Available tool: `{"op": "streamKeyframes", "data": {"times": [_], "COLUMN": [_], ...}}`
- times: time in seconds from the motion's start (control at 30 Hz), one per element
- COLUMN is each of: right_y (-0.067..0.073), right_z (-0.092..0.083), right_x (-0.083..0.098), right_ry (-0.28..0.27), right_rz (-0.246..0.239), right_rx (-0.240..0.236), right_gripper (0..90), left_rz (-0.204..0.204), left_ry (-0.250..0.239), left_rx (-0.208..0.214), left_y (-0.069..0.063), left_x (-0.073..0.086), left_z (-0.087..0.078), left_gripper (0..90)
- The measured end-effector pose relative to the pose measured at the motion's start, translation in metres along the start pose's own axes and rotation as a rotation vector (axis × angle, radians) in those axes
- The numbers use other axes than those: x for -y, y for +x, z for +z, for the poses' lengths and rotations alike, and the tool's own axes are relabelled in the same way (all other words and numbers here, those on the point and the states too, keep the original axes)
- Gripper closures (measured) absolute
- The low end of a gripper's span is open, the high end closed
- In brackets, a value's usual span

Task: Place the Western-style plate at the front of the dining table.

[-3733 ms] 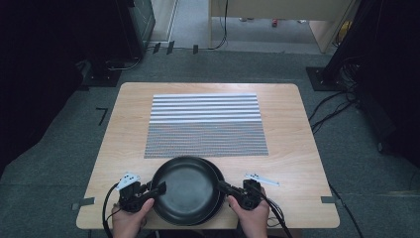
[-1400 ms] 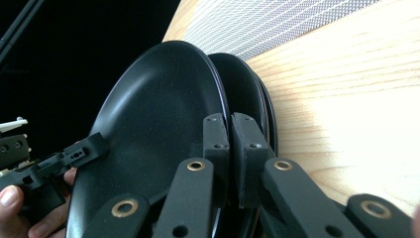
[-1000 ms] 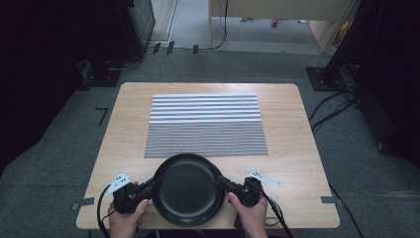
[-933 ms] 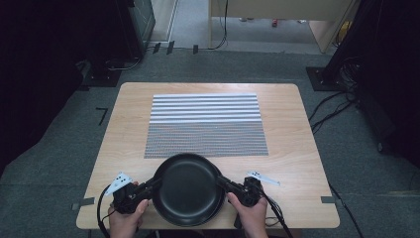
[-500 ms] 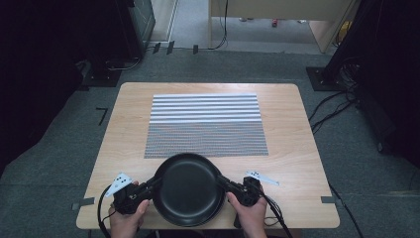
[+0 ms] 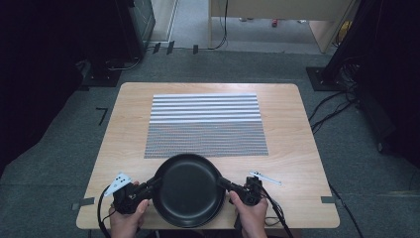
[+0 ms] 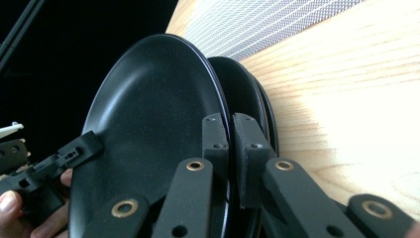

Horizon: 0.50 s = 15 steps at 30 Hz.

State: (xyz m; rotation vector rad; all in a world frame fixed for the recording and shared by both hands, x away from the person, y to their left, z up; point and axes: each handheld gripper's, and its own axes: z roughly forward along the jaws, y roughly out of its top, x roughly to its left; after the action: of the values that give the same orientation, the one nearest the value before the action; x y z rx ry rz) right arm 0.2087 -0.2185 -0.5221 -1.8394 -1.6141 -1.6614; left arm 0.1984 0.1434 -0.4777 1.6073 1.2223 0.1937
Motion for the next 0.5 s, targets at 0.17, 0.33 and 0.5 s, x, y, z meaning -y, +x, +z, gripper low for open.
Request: {"op": "streamKeyframes", "data": {"times": [0.17,0.33,0.5], "right_y": [0.0025,0.0034,0.004], "right_z": [-0.0001,0.0039,0.0049], "right_x": [-0.0018,-0.0015,-0.0019], "right_ry": [0.033,0.048,0.049], "right_rz": [0.0,-0.002,-0.003], "right_rx": [-0.004,0.0,0.007], "right_gripper": [85.3,85.5,85.4], "left_rz": [-0.022,-0.057,-0.056], "left_ry": [-0.012,-0.003,-0.002], "left_rx": [0.006,0.007,0.002], "left_y": [0.0001,0.0051,0.0042], "left_x": [-0.0045,-0.0055,-0.0051], "left_z": [-0.0023,-0.0011,-0.002], "left_gripper": [80.0,80.9,80.8]}}
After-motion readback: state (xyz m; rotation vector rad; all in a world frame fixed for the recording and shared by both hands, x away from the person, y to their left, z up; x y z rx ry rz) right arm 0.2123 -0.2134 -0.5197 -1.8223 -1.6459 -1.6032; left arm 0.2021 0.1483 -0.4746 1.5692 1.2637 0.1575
